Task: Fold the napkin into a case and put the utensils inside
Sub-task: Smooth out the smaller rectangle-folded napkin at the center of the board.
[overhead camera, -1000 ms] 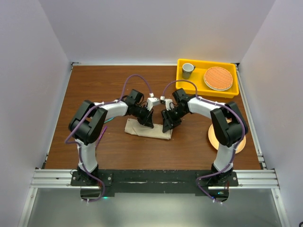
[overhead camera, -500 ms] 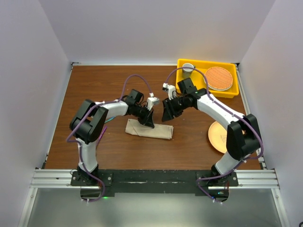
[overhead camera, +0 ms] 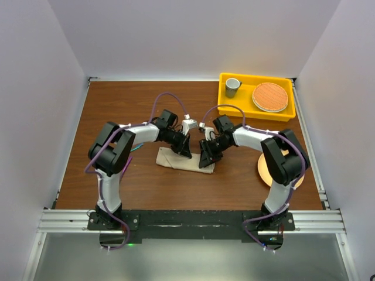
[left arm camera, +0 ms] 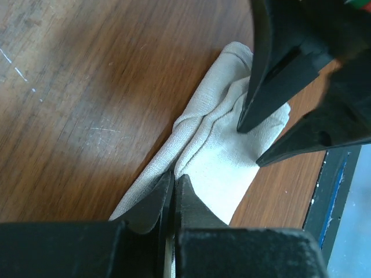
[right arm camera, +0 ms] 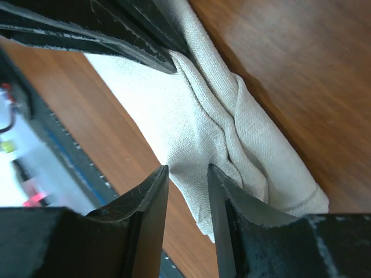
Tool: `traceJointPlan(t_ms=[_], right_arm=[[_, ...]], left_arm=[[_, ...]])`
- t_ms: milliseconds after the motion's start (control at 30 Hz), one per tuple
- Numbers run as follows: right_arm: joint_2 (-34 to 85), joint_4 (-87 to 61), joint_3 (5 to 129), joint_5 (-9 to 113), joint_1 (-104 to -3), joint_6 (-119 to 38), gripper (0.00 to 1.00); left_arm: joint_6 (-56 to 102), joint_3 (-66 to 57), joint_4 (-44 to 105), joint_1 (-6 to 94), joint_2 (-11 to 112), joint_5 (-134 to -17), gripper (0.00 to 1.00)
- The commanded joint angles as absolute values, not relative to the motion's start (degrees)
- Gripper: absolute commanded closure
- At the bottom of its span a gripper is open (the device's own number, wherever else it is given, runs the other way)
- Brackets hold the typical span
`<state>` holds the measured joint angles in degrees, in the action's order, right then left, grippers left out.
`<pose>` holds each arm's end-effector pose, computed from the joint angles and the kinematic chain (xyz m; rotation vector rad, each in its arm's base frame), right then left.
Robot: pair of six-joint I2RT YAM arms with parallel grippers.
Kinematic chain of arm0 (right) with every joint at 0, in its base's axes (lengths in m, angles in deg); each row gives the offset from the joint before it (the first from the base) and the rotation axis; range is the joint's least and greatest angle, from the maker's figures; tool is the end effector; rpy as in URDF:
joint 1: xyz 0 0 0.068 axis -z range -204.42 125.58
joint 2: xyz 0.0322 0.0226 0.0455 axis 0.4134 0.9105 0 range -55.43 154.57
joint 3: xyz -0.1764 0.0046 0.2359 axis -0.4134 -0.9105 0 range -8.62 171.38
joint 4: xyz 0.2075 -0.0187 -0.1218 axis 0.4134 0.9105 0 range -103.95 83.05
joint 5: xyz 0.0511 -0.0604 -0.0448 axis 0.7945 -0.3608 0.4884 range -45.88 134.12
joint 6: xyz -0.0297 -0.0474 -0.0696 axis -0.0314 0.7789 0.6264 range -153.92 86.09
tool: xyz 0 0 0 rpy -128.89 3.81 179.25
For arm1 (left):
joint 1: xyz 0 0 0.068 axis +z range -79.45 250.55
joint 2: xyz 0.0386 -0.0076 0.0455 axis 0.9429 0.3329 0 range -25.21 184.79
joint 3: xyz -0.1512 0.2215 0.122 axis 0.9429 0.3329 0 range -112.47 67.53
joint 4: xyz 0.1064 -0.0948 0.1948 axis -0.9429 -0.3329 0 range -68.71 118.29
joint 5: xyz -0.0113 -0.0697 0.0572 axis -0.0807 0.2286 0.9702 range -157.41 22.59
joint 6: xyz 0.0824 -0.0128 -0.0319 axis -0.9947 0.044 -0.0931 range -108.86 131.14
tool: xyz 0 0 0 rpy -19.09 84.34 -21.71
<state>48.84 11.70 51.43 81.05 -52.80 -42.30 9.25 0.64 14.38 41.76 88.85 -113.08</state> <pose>0.2764 0.2037 0.1491 -0.6560 2.7566 1.0547 0.3190 -0.2403 0.1386 0.9539 2.4173 -1.2130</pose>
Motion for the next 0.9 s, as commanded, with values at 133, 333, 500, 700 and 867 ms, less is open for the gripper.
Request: traceJointPlan(t_ms=[133,333,500,700,867], right_arm=[[52.67,10.57,49.92,75.85,-51.32,-42.71,0.63],[53.91,11.27,50.36,75.24,-51.05,-42.35,0.64],[54.78,11.71,50.53,75.24,-50.96,-41.65,0.65],[56.1,12.85,51.32,74.36,-50.61,-39.81,0.65],[58.04,14.7,52.38,73.57,-50.35,-38.31,0.65]], left_arm=[[14.47,4.85,20.37,48.22,81.43,-122.33,0.67],[23.86,13.11,29.41,50.16,69.37,-131.03,0.55],[38.26,25.33,44.77,46.91,65.75,-130.7,0.54],[42.25,28.42,51.76,47.96,73.04,-128.23,0.57],[42.34,29.91,50.18,54.55,81.83,-126.57,0.59]])
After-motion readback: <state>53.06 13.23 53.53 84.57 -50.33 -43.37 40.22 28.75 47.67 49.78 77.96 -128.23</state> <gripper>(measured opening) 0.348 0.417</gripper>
